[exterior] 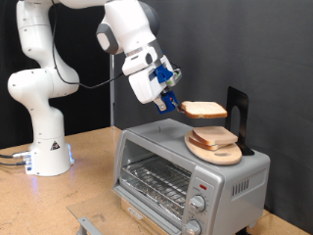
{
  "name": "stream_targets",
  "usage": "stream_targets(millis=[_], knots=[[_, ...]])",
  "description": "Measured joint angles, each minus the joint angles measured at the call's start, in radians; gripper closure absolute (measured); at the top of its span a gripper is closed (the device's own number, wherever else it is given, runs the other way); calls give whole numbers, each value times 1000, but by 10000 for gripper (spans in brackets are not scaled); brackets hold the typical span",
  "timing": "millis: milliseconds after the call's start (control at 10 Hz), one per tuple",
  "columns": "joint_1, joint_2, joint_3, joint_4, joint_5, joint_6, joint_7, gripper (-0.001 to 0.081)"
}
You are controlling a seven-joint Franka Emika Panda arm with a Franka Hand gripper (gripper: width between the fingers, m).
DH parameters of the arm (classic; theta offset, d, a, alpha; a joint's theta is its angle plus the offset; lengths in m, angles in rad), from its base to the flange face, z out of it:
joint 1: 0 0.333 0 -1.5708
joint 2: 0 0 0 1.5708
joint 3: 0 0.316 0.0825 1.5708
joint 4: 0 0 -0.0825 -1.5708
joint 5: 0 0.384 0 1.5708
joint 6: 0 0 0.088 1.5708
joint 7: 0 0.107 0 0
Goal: Make a piece of toast with the oven
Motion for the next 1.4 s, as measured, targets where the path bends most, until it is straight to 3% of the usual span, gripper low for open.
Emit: stream_targets(millis=[200, 500, 1000, 1400], knots=[[-4, -42, -51, -45, 33, -4, -84, 373], [-37, -117, -113, -114, 44, 28, -114, 373], [-115, -217, -221, -180, -25, -114, -238, 373], [-134, -257, -233, -219, -35, -105, -246, 373]])
